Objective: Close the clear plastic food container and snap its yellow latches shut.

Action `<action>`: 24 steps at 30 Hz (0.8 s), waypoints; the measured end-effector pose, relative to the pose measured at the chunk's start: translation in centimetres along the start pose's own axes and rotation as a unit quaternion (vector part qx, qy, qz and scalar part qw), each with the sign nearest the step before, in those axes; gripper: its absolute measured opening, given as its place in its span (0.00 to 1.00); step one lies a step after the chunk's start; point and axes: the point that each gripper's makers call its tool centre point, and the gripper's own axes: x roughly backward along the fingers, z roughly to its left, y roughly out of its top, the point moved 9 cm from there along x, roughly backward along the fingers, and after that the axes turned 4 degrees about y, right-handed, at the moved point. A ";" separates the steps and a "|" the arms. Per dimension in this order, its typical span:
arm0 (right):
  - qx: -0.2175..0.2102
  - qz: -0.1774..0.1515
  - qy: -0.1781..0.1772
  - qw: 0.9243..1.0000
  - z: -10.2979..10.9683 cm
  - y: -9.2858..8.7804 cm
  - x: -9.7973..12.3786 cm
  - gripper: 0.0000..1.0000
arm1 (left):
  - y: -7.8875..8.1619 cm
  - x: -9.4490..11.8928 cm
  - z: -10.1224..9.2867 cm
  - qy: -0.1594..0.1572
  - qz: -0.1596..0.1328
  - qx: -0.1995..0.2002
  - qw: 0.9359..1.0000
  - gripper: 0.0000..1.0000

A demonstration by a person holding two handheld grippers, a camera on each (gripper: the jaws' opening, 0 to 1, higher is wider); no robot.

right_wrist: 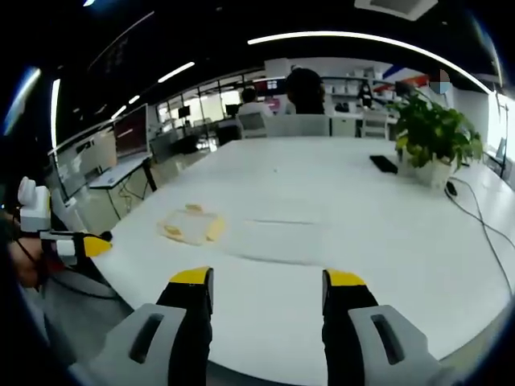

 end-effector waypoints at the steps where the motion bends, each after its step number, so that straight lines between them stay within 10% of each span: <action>1: 0.000 0.002 0.001 1.000 0.0 0.0 0.0 0.52 | 0.1 0.0 -0.1 -0.001 -0.002 0.002 1.000 0.52; 24: 0.033 0.030 0.043 0.998 0.2 1.8 -2.2 0.50 | 1.1 -1.4 0.6 -0.051 0.029 -0.026 0.998 0.54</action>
